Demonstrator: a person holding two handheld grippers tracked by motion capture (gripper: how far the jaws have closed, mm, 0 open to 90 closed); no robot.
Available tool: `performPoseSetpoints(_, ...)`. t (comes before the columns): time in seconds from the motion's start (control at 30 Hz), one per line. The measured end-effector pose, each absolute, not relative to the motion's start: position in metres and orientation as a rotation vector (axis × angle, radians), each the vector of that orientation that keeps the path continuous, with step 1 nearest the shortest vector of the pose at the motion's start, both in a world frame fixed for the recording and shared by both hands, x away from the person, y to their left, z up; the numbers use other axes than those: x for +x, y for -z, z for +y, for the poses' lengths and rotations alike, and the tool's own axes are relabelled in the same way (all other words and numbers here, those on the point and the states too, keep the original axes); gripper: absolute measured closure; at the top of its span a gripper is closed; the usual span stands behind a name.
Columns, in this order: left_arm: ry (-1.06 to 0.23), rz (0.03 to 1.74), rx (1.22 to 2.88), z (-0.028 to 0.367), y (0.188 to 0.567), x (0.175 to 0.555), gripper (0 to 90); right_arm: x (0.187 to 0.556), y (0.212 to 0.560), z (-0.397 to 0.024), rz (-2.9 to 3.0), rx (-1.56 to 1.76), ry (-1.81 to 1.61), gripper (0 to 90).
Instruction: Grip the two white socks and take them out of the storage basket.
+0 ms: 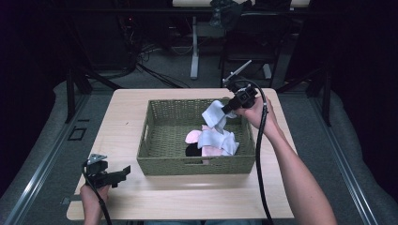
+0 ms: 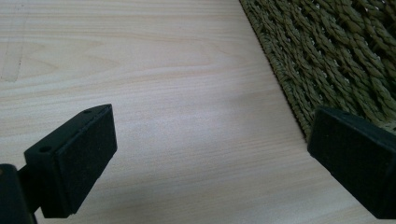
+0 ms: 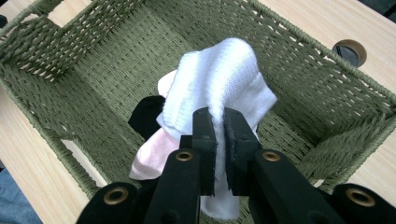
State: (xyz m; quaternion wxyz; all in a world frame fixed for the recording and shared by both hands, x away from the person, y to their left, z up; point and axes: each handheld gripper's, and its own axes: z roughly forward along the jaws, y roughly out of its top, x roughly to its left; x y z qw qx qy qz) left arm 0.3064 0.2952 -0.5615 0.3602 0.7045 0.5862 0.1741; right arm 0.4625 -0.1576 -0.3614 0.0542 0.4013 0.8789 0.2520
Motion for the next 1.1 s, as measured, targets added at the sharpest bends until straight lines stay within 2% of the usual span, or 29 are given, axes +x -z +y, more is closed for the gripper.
performPoseSetpoints(1.1,-0.442,1.518,1.821,0.296,0.561,0.306,1.6,0.460,0.325,-0.183,2.590,1.245,-0.872,84.7)
